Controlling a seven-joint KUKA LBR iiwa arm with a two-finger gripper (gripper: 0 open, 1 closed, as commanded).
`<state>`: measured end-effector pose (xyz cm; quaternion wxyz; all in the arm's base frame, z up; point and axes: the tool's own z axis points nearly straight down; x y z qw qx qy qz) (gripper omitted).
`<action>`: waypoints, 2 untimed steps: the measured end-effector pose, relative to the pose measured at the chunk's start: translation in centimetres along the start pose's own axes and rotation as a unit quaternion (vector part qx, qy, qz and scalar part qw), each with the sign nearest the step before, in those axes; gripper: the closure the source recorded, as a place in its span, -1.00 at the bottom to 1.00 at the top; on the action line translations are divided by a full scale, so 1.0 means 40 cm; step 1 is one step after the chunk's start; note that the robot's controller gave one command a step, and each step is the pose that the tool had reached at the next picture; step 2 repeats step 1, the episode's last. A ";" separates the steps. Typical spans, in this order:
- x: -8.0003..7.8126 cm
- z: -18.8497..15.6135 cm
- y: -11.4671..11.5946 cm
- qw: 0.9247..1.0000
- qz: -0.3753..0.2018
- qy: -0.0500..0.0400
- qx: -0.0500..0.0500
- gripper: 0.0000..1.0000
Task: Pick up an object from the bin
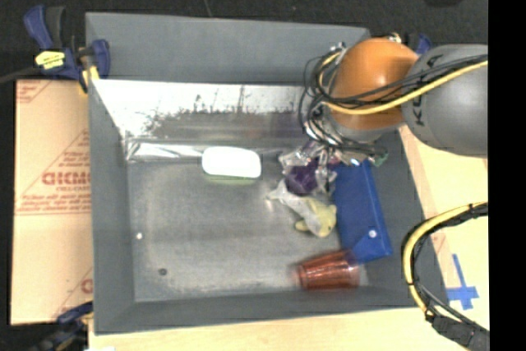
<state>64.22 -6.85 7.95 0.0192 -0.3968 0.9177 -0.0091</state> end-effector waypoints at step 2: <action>0.011 -0.136 0.003 1.000 0.013 0.004 -0.005 1.00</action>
Offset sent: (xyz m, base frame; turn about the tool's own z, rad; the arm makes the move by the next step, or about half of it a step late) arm -0.0029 -0.0008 0.1468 -0.0866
